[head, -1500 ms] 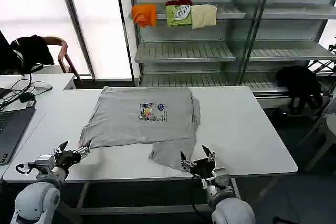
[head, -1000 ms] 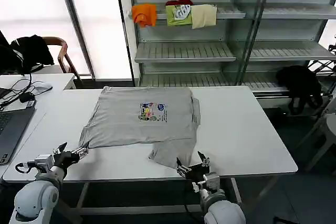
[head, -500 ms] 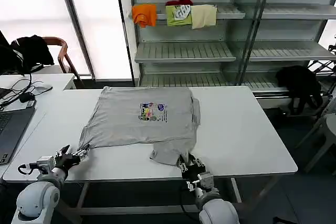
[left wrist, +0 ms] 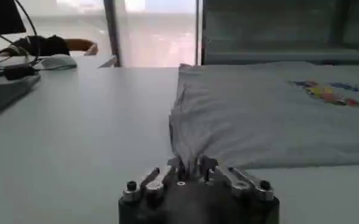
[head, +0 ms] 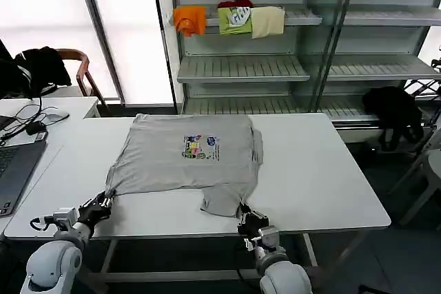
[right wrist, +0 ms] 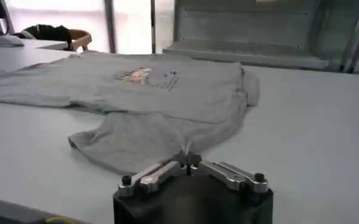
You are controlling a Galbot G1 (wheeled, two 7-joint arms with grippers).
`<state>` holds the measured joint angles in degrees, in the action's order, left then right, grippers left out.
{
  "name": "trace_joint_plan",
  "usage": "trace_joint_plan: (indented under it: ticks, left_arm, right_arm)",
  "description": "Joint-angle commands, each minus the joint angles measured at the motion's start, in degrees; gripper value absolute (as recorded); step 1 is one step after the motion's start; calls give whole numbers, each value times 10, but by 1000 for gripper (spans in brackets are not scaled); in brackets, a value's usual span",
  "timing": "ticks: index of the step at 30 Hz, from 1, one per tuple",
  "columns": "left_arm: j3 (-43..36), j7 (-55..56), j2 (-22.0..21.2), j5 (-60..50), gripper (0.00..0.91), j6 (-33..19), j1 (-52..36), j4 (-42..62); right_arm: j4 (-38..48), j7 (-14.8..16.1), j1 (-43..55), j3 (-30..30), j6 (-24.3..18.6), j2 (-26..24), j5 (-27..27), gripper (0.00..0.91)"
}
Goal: Fold and organize the clothes.
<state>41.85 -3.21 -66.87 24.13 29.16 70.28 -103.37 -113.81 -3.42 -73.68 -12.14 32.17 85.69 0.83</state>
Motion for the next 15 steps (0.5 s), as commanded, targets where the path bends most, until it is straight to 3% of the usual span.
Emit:
trace_joint_plan:
  ticks: [1, 7, 15]
  left_arm:
    - [2, -1, -3, 10, 0, -21, -6, -17]
    - [3, 7, -11, 35, 0, -32, -32, -29]
    - [-9, 15, -23, 42, 0, -15, -83, -8]
  right_arm:
    - [-31, -4, 3, -2, -20, 2, 8, 0]
    - [-46, -7, 26, -10, -31, 11, 9, 0]
    - [-20, -8, 120, -20, 3, 12, 41, 0]
